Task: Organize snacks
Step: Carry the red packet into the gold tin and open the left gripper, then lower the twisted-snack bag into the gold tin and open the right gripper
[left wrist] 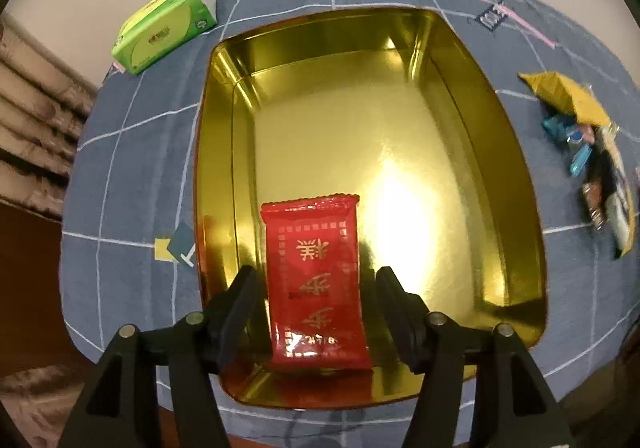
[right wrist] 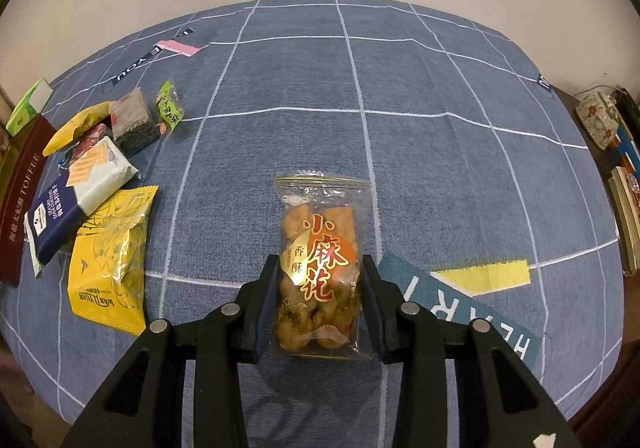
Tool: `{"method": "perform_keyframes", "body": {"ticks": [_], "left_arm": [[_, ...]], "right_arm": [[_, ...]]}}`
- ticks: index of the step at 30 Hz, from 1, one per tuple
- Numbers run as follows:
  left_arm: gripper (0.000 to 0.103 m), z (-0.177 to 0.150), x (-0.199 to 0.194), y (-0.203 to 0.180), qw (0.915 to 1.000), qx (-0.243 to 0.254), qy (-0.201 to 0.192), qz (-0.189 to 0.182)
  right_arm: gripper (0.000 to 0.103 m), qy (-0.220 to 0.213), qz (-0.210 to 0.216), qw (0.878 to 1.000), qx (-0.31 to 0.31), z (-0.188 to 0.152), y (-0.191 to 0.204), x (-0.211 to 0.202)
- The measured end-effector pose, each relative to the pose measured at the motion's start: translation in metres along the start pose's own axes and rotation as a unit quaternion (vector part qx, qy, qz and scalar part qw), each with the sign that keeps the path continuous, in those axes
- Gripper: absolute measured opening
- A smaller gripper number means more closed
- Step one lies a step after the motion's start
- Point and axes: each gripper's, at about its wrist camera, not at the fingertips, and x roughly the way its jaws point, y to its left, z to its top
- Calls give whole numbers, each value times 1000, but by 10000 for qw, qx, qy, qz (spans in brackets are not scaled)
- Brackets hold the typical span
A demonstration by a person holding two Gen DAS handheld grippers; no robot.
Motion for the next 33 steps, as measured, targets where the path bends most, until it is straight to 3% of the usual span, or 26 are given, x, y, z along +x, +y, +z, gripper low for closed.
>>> {"method": "perform_keyframes", "body": {"ticks": [7,11,15,22,28,33], "left_arm": [[63,-8,-35,10,9965,-489,-630,-234],[63,-22,-61,18,9877,-1013,-1191,-28],[63,-37,-75,33,9775,-1477,-1503,104],[63,-62,-74,67,9677,-1923,-1477,689],[63,-84,-69,93,9619,-2262,-1360,711],[63,-90,-65,104,9571,-2403,-1343,907]], "right_arm": [[35,-97,-72,9998,159,0,0,-9],[35,-261,-136,9993,215,5,3,-28],[35,-493,7,9988,23,17,23,-56],[35,-703,718,9907,-918,35,128,-94],[35,-517,1306,9768,-1614,32,234,-98],[35,-326,1421,9711,-1892,21,302,-87]]}}
